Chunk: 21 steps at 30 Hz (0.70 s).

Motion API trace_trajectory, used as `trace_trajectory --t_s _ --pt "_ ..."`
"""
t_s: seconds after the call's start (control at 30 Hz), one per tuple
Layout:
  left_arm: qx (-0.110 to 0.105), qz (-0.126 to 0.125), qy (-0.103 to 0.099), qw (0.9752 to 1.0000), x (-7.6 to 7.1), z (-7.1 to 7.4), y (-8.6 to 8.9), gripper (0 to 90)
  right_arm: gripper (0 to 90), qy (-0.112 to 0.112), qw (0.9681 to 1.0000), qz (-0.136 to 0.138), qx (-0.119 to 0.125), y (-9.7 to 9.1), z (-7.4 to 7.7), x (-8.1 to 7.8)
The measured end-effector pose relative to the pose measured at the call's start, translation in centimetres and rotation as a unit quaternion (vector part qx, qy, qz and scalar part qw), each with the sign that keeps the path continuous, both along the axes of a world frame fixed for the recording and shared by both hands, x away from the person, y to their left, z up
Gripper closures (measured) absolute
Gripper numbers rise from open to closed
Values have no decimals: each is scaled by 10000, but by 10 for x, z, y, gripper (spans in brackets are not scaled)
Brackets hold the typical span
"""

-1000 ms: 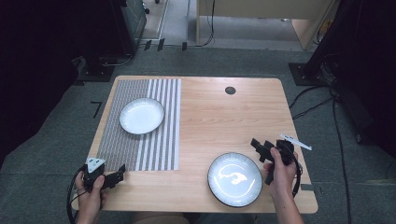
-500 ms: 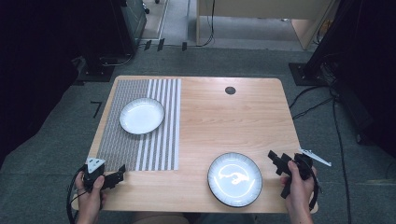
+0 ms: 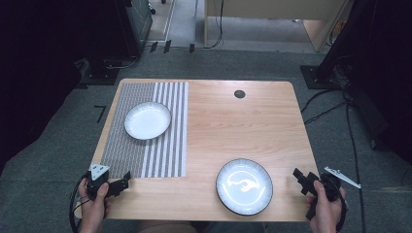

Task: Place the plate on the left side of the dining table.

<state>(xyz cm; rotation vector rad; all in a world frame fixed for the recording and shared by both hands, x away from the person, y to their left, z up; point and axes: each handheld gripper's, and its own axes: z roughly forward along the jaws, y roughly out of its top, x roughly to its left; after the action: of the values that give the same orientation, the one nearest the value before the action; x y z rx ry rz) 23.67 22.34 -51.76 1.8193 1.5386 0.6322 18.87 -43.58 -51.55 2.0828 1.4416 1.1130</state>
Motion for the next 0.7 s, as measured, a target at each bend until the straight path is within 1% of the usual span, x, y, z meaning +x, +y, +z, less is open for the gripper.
trace_trajectory --t_s 0.03,0.07,0.1,0.13,0.17,0.23,0.27,0.3,0.33,0.37,0.47,0.5,0.63,0.7 --pt "8 0 0 10000 0 0 0 144 320 13 10000 -33 -82 -3 -1 -4" --pt "8 0 0 10000 0 0 0 144 320 13 10000 -33 -82 -3 -1 -4" --pt "10 0 0 10000 0 0 0 144 320 46 9999 -46 -139 -3 -2 -6" --pt "14 -1 0 10000 0 0 0 144 321 4 9997 -25 -234 -2 -4 -8" --pt "15 0 0 10000 0 0 0 144 319 13 9995 -11 -330 -1 -4 -9" --pt "17 -2 2 10000 0 0 0 144 318 47 9980 32 -624 4 -4 -10" --pt "13 -1 2 10000 0 0 0 144 318 47 9980 32 -624 4 -4 -10" --pt "4 0 0 10000 0 0 0 144 312 65 9956 75 -932 10 -5 -10" --pt "0 -2 0 10000 0 0 0 144 311 39 9944 100 -1056 12 -6 -10" --pt "2 -1 0 10000 0 0 0 144 308 33 9941 77 -1085 14 -7 -10" --pt "25 -7 4 10000 0 0 0 144 303 -18 9943 43 -1067 15 -8 -11" --pt "44 -10 7 10000 0 0 -1 144 297 -22 9935 109 -1135 16 -8 -11" --pt "32 -8 6 10000 0 0 0 144 281 -18 9933 150 -1148 16 -8 -11" --pt "36 -8 6 10000 0 0 -1 144 276 10 9918 203 -1259 18 -8 -11"
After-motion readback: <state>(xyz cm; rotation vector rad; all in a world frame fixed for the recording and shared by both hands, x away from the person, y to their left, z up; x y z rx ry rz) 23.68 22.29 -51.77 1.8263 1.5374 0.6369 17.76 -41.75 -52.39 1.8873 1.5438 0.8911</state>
